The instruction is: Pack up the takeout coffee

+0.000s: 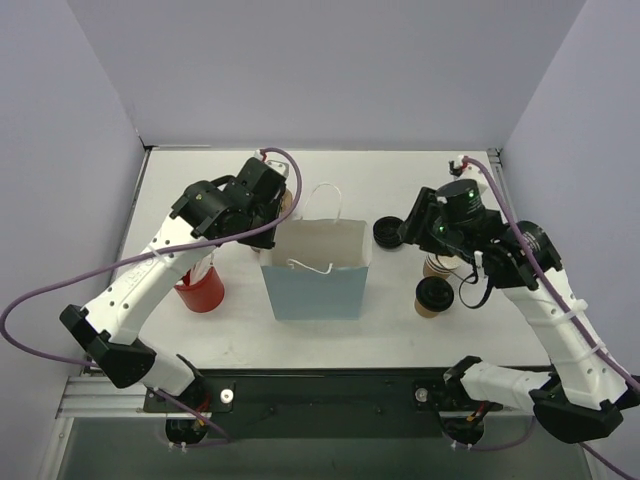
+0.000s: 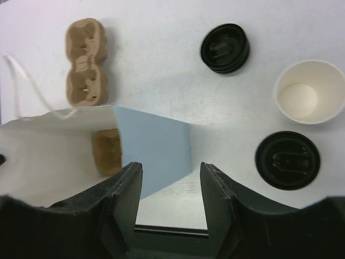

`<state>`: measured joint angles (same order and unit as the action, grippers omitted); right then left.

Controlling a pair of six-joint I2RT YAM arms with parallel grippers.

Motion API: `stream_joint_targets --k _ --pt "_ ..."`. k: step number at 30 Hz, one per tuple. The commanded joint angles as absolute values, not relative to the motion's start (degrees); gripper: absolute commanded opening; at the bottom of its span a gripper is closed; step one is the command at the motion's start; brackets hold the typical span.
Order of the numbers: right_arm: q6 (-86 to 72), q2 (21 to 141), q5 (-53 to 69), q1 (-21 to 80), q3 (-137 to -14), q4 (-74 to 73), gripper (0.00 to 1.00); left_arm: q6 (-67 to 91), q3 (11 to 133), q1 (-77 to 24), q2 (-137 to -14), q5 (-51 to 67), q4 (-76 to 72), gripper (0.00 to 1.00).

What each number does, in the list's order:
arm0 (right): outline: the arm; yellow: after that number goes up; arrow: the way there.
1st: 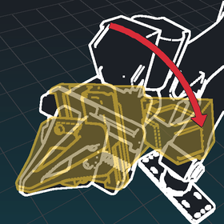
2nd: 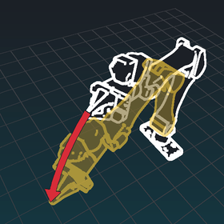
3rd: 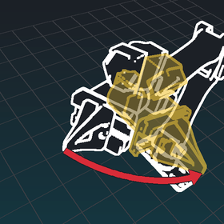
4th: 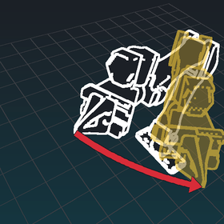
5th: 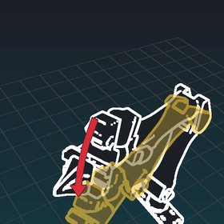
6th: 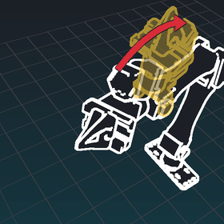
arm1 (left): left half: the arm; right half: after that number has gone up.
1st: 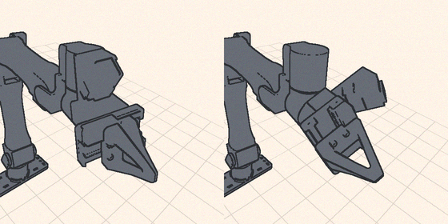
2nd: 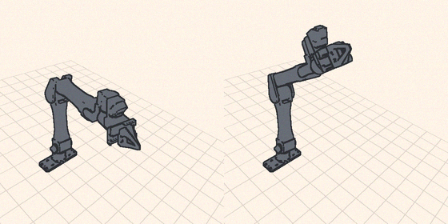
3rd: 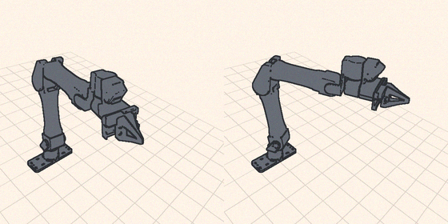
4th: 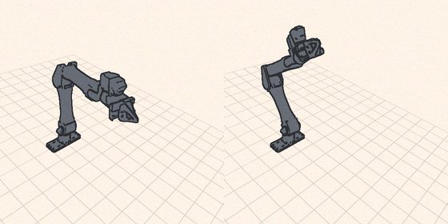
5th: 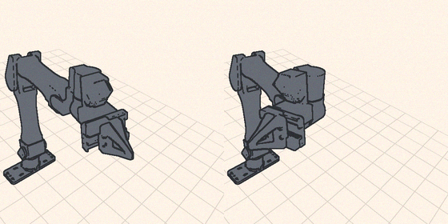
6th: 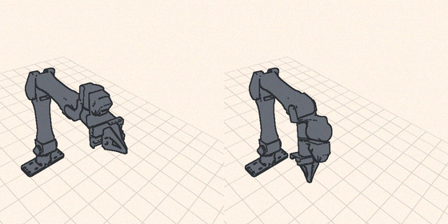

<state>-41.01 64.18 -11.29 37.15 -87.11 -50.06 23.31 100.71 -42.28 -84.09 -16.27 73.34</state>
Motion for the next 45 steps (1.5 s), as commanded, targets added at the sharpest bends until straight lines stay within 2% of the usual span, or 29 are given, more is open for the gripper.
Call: stream_joint_targets --k 1,3,4,5,7,11,14,19,28,36,45 --pt "-34.4 64.6 -6.2 26.1 -85.2 -54.8 0.48 22.3 99.9 -42.1 -84.5 -16.0 70.0 0.3" --pt "-33.5 65.0 -5.4 22.9 -83.7 -55.7 0.52 22.3 99.8 -42.1 -84.0 -15.5 69.9 0.25" --pt "-33.3 65.0 -5.4 22.1 -83.0 -55.8 0.53 22.5 99.8 -42.1 -83.9 -15.4 69.9 0.18" --pt "-33.4 65.0 -5.4 21.4 -82.4 -55.8 0.57 22.5 99.7 -42.1 -83.6 -15.3 69.9 0.06" --pt "-35.1 65.3 -5.4 18.8 -79.3 -56.4 0.63 21.8 99.3 -42.1 -83.1 -14.9 69.2 0.0" --pt "-37.6 65.3 -6.4 16.8 -73.9 -56.3 0.73 20.9 98.1 -42.1 -80.8 -14.5 67.9 0.0" --pt "-39.0 66.2 -7.5 16.6 -71.2 -56.2 0.76 20.5 96.9 -42.1 -78.5 -14.3 66.1 0.0" --pt "-40.0 66.6 -9.8 16.3 -66.2 -55.1 0.78 20.2 95.3 -42.1 -75.0 -14.5 62.1 0.0" --pt "-39.1 68.0 -12.4 16.1 -60.6 -53.5 0.84 18.1 85.1 -42.1 -66.2 -8.4 51.0 0.0" --pt "-33.7 68.0 -8.8 15.0 -57.0 -48.3 0.86 17.6 77.1 -42.1 -61.0 -3.2 43.2 0.0" --pt "-30.9 67.8 -7.6 13.8 -53.9 -45.5 0.88 17.4 75.8 -42.1 -58.9 -2.9 41.4 0.0"
